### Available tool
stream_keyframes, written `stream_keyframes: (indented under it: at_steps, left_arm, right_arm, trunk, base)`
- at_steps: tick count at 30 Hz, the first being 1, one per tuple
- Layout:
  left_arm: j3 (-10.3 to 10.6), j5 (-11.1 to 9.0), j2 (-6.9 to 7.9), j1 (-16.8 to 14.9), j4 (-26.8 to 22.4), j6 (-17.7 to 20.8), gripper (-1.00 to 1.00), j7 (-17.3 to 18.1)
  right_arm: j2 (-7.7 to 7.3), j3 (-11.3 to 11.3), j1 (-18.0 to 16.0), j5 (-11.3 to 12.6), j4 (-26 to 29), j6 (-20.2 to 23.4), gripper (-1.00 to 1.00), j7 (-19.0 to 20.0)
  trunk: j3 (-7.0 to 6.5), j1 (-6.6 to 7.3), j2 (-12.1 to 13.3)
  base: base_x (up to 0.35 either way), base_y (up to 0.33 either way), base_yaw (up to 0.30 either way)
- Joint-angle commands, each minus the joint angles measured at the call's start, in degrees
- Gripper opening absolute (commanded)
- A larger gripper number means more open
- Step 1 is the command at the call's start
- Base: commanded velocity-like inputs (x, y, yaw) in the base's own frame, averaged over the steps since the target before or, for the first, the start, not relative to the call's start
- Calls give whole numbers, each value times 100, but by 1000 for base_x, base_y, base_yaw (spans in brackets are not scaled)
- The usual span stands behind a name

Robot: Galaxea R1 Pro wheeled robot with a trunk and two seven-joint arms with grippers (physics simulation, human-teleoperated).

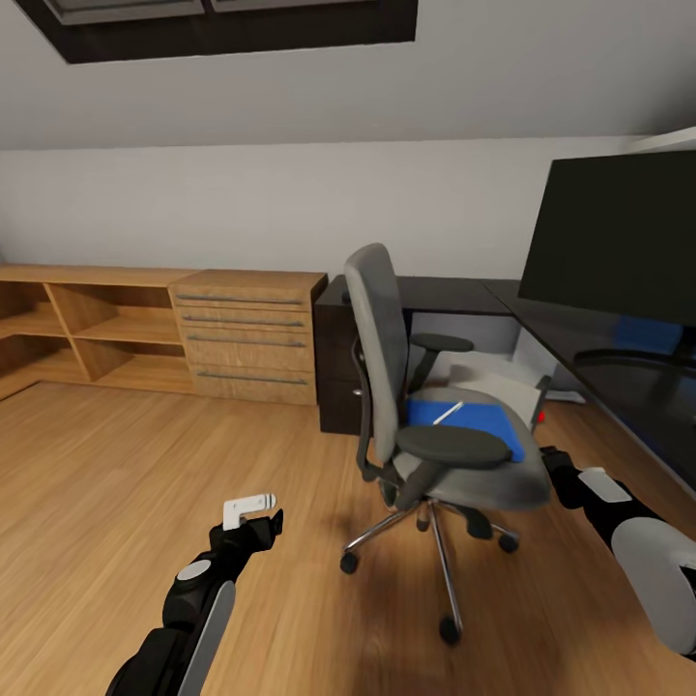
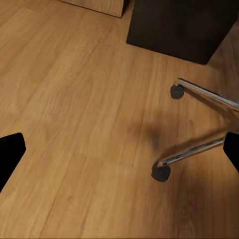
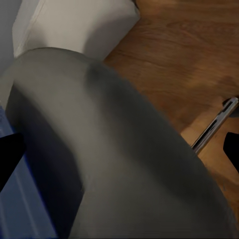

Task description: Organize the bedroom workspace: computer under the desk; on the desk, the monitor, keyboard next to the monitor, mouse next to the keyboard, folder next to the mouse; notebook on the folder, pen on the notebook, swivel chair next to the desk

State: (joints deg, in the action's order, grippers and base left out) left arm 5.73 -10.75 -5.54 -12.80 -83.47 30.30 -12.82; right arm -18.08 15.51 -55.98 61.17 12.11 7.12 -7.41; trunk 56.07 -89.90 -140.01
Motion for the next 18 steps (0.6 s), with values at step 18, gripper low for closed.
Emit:
stream_keyframes:
  at_steps: [18]
  left_arm:
    - [7, -67, 0, -3, -3, 20, 100, -50]
  right_arm:
    - [-119, 6, 0, 36, 12, -19, 100, -32]
  trunk:
    - [6, -2, -2]
  base:
    - [140, 0, 0]
